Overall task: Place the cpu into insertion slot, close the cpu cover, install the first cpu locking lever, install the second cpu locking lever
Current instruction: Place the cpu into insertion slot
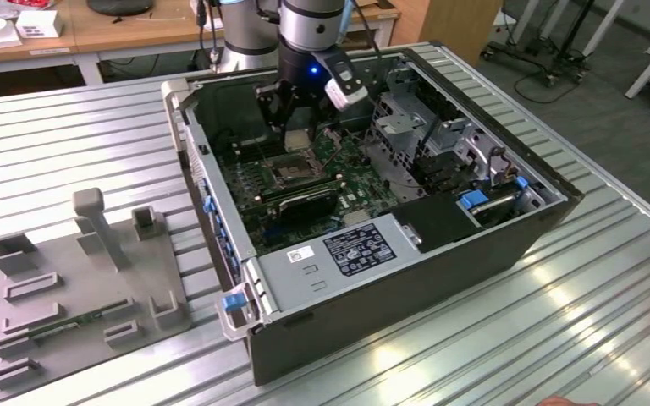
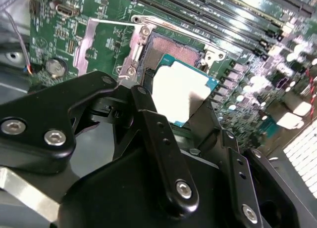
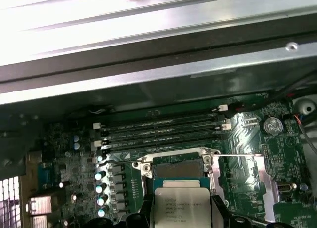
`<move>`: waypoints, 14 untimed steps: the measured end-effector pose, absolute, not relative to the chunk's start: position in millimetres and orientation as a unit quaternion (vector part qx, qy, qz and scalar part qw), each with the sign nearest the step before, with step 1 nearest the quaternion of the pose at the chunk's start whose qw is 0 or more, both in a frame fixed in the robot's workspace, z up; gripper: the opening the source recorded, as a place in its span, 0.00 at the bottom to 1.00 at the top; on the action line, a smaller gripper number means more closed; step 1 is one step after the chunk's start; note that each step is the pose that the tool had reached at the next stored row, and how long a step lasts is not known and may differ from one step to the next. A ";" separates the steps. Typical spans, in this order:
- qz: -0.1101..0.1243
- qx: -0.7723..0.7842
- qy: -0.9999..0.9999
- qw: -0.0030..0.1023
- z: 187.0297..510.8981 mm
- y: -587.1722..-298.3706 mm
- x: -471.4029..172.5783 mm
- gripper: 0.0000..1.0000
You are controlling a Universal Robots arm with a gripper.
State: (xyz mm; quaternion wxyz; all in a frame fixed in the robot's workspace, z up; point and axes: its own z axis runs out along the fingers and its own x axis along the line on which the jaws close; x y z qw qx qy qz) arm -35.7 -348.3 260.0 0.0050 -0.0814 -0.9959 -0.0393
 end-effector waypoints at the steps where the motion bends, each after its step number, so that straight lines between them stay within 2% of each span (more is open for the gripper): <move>1: -0.039 -0.088 -0.995 0.005 260.0 -348.3 -35.7 0.54; 14: -0.038 -0.189 -0.981 0.001 258.5 -348.3 -35.8 0.54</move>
